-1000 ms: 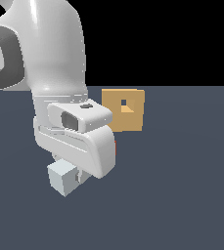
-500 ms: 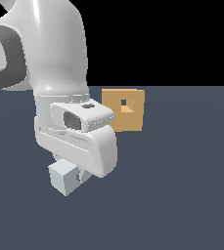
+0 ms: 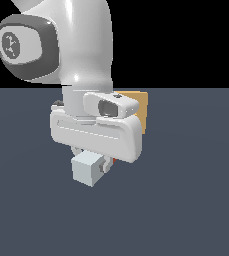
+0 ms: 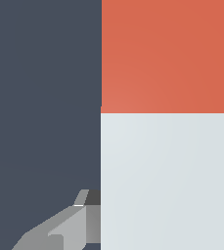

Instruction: Insert the peg into the horizontal hole in a box.

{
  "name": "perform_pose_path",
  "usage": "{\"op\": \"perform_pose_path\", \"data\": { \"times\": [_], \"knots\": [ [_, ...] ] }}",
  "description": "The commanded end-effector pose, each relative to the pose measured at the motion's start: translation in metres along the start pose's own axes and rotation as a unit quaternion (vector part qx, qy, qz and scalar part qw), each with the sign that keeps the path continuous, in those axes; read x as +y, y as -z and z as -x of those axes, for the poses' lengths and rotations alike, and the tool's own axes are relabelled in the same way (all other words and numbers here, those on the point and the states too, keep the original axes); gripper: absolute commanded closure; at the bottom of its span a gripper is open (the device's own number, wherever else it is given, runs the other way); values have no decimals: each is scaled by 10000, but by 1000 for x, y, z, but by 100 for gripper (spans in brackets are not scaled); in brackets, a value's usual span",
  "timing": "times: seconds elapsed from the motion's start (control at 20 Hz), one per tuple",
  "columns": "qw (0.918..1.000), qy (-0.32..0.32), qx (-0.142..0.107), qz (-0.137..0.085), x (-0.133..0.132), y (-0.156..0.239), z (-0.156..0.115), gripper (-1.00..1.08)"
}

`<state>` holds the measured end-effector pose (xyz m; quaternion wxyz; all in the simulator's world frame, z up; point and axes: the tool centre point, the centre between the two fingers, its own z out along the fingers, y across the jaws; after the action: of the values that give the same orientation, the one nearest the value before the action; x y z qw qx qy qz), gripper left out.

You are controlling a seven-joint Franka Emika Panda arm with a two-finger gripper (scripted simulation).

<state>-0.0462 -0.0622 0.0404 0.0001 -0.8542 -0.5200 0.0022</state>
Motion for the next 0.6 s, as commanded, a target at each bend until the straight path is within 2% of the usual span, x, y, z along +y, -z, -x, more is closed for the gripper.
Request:
{"op": "perform_pose_path", "data": {
  "times": [0.0, 0.25, 0.55],
  "knots": [
    [9996, 265, 5, 21, 10, 9, -15, 108],
    [9957, 922, 3, 23, 29, 26, -53, 108],
    [9849, 1729, 5, 23, 46, 47, -103, 108]
  ]
}}
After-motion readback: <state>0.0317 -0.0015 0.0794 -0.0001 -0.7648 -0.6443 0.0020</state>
